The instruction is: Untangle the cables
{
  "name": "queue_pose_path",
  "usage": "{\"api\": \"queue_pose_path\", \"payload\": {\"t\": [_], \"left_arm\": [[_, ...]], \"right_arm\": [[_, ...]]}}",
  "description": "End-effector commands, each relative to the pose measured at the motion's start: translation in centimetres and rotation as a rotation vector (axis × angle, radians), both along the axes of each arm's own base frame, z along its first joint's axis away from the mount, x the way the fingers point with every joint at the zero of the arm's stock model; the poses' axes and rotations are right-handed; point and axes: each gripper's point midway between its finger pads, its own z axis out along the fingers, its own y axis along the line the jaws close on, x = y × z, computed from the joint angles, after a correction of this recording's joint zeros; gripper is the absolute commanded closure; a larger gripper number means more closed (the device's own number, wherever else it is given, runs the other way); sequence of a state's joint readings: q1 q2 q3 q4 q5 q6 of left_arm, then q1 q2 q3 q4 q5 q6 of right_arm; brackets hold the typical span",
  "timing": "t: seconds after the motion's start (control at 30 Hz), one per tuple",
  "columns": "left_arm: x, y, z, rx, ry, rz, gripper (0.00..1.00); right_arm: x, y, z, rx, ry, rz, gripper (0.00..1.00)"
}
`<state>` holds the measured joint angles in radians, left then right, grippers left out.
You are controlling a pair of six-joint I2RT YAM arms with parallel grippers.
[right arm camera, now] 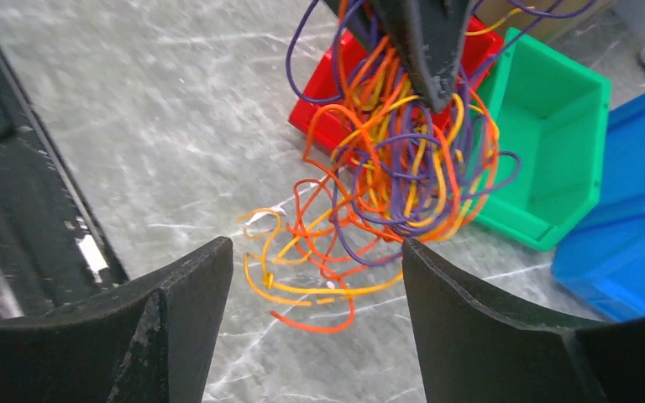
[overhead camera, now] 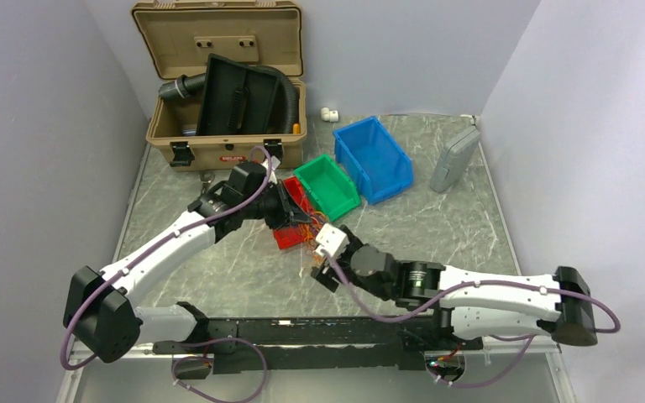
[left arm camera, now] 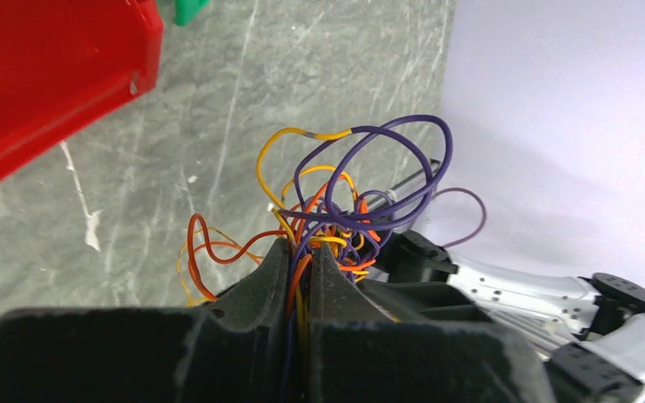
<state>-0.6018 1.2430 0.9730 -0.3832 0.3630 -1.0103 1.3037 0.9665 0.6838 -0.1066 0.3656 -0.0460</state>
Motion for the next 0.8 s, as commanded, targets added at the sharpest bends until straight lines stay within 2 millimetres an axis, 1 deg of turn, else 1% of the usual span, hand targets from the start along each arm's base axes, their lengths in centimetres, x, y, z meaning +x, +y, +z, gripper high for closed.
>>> {"api": "queue_pose_path", "payload": {"t": [0.0, 0.1, 0.13, 0.17, 0.23, 0.27, 0.3, 0.4, 0.47, 0.57, 0.67, 0.77], "left_arm": [[-0.6, -1.2, 1.5, -0.104, 0.096, -0.008, 1.00], [-1.3, -1.7, 1.3, -0.135, 0.128, -0.030, 1.00], [-1.6, -1.7, 1.0, -0.136, 0.139, -0.033, 1.00], [-1.8, -1.6, 0.8, -0.134, 0.147, -0.032, 1.00], [-2.1, -1.3, 0.3, -0.126, 0.155, -0.031, 1.00], [-2.3, -1.2, 0.1, -0.120, 0.160, -0.029, 1.00], [-2.4, -1.1, 0.0, -0.121, 0.157, -0.032, 1.00], [-2.5, -1.0, 0.2, -0.123, 0.142, -0.042, 1.00], [-2.1, -1.0, 0.6, -0.110, 0.076, -0.072, 1.00], [-1.1, 0.6, 0.1, 0.019, 0.007, -0.072, 1.00], [-0.1, 2.0, 0.1, 0.142, -0.128, -0.128, 1.00], [0.5, 2.6, 0.7, 0.186, -0.235, -0.178, 1.00]], "right_arm": [[2.3, 0.5, 1.6, -0.065, -0.185, -0.129, 0.25], [3.4, 0.7, 1.0, -0.105, -0.235, -0.221, 0.27], [3.7, 0.6, 0.8, -0.117, -0.251, -0.248, 0.31], [4.1, 0.4, 0.6, -0.122, -0.265, -0.276, 0.39], [4.6, -0.2, 0.8, -0.122, -0.283, -0.327, 0.81], [4.6, -0.3, 0.8, -0.115, -0.283, -0.333, 0.95], [4.5, -0.3, 0.9, -0.099, -0.279, -0.331, 1.00], [4.1, -0.6, 1.2, -0.047, -0.248, -0.319, 1.00], [3.5, -0.6, 1.7, 0.022, -0.189, -0.275, 1.00], [3.0, -1.0, 2.7, 0.165, -0.034, -0.204, 1.00], [2.8, -2.2, 3.0, 0.273, 0.148, -0.143, 1.00], [2.6, -3.2, 3.1, 0.353, 0.300, -0.106, 1.00]]}}
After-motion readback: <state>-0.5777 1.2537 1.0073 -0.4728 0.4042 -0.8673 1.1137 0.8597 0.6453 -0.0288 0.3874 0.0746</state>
